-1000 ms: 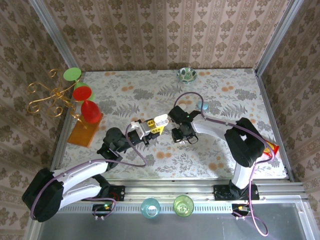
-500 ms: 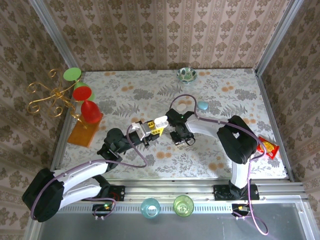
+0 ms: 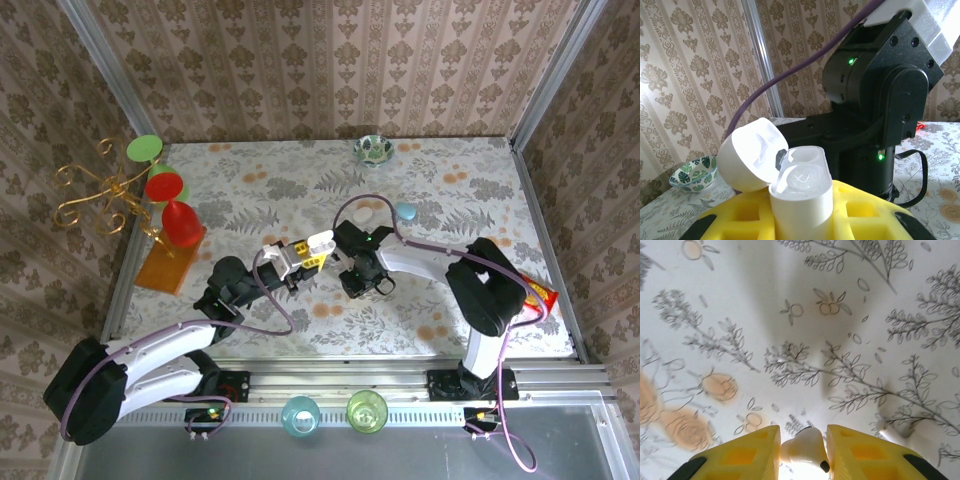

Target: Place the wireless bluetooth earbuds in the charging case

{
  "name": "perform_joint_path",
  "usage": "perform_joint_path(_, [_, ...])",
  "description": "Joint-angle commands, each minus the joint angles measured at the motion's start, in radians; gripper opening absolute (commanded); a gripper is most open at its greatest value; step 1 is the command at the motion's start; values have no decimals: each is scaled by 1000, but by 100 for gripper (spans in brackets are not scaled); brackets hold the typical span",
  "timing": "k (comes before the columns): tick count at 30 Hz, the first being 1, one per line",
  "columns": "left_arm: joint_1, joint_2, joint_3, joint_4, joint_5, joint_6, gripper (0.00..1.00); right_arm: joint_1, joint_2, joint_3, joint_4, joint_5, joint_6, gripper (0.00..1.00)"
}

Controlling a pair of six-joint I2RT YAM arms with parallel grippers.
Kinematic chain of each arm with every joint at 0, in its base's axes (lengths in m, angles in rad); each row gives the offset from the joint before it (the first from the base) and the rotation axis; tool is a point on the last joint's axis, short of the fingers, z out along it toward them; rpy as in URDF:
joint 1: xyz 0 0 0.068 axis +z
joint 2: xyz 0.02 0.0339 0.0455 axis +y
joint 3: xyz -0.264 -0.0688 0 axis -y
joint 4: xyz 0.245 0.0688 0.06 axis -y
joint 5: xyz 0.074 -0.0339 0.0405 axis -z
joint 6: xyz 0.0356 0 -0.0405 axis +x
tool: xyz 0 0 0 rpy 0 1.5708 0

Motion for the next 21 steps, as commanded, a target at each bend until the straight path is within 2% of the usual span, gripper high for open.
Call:
perform_joint_path(1, [7,-22,7,1,-10,11,0,-47,-38,-45,55,-139,27,33])
perform_joint_path(4, [9,-22,5,0,-11,10,0,-83,-44,-92,102,-231,55,33])
perform_joint_path(8, [11,-22,7,-3,-12,10,0,-108,-46,-128,98,-231,61,33])
perform_joint_path(15, [12,-9,14,0,-10,13,0,-108,-108,-141,25,-77,68,35])
perform_joint_path(21, [12,-5,7,10,-10,9,0,-108,-173,-165,41,-71,78,32])
